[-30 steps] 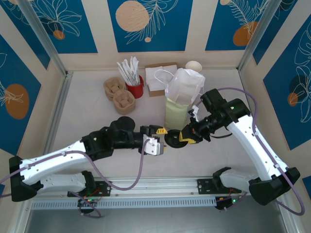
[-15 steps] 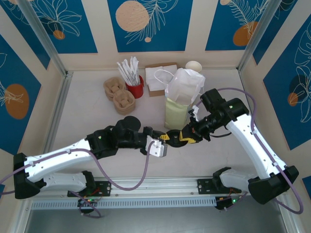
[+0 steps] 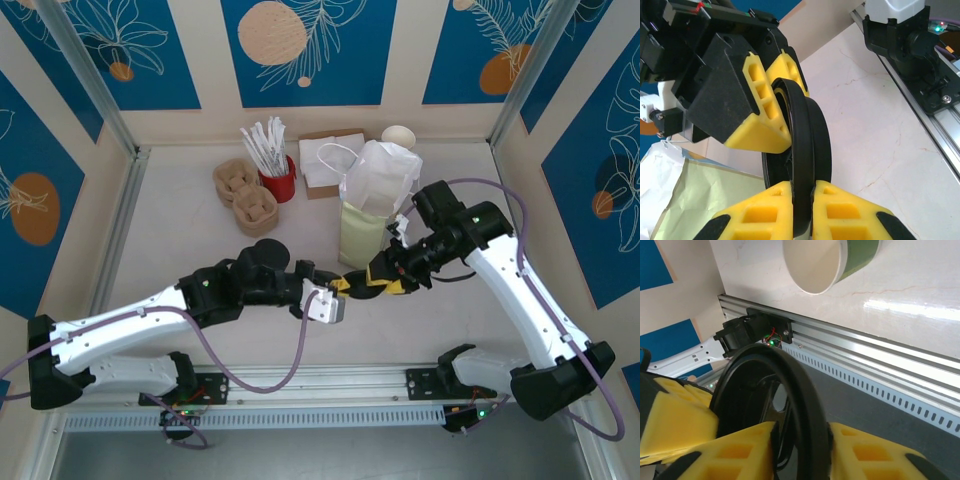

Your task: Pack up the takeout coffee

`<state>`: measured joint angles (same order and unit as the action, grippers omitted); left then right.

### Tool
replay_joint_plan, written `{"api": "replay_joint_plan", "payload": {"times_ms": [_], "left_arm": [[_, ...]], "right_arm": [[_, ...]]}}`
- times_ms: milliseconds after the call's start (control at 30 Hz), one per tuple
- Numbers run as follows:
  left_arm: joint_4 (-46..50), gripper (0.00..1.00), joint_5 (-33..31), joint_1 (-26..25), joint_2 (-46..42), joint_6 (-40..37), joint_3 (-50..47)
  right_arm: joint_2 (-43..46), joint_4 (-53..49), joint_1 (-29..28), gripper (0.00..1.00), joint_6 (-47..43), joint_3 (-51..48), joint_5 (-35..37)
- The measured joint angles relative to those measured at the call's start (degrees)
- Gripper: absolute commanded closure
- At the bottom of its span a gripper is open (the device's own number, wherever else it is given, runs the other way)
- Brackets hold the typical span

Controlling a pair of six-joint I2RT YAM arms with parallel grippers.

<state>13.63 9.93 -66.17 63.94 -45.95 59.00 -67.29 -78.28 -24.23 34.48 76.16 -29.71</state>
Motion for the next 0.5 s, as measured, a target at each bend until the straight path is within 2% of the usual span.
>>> {"api": "replay_joint_plan", "payload": {"times_ms": [33,333,500], "left_arm": [[-0.3,0.88,-0.2,0.0,0.0,0.5,0.0],[-0.8,0.90,-3.0,0.7,0.0,8.1,0.0],[-0.7,0.91,-3.0,3.6,-0.5,15.3,0.0]], "right_arm": [[0.3,0.2,0.1,0.57,0.0,0.3,0.1],[5.9,2.2,2.5,0.51,-0.4,3.9,5.6],[11.7,5.7,2.9,0.49,-0.7,4.1,10.9]]}}
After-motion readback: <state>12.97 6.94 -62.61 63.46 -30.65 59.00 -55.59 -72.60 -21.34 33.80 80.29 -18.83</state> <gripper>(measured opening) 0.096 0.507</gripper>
